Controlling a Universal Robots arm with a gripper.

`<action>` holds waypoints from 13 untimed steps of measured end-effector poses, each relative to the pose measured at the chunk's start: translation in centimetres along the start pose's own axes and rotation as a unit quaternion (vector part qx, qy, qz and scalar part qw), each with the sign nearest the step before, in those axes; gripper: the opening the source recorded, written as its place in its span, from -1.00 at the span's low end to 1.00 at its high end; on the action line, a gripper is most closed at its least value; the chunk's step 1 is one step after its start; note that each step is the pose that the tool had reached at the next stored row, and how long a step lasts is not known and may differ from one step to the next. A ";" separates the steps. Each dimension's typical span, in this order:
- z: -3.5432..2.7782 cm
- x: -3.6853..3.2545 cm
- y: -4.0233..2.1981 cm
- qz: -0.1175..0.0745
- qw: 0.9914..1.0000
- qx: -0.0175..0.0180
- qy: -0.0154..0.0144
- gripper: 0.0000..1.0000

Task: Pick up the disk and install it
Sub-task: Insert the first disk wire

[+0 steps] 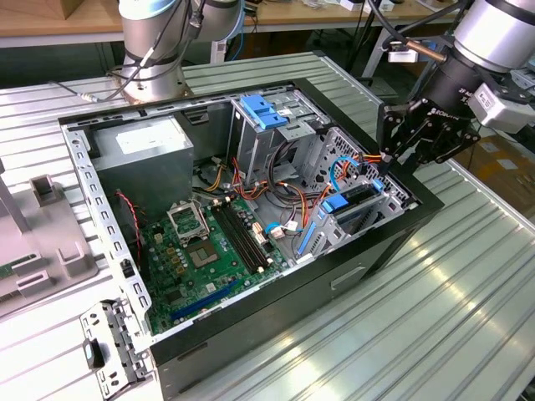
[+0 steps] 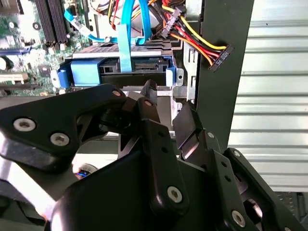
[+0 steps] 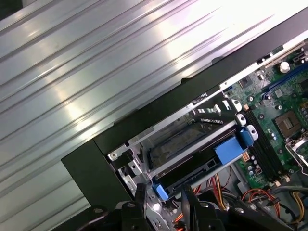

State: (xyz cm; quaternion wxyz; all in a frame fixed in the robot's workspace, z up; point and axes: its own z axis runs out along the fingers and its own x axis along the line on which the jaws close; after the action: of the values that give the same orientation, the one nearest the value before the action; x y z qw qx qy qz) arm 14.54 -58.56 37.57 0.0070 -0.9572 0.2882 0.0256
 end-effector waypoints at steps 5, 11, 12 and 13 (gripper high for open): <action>0.25 0.01 0.00 0.064 0.998 0.003 0.000 -0.15; 0.46 0.02 0.00 0.136 0.991 0.007 0.000 -0.15; 0.46 0.02 0.00 0.136 0.991 0.007 0.000 -0.15; 0.46 0.02 0.00 0.136 0.991 0.007 0.000 -0.15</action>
State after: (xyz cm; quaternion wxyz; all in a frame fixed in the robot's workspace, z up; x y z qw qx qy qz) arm 14.54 -58.56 37.11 0.0104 -0.9091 0.4158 0.0244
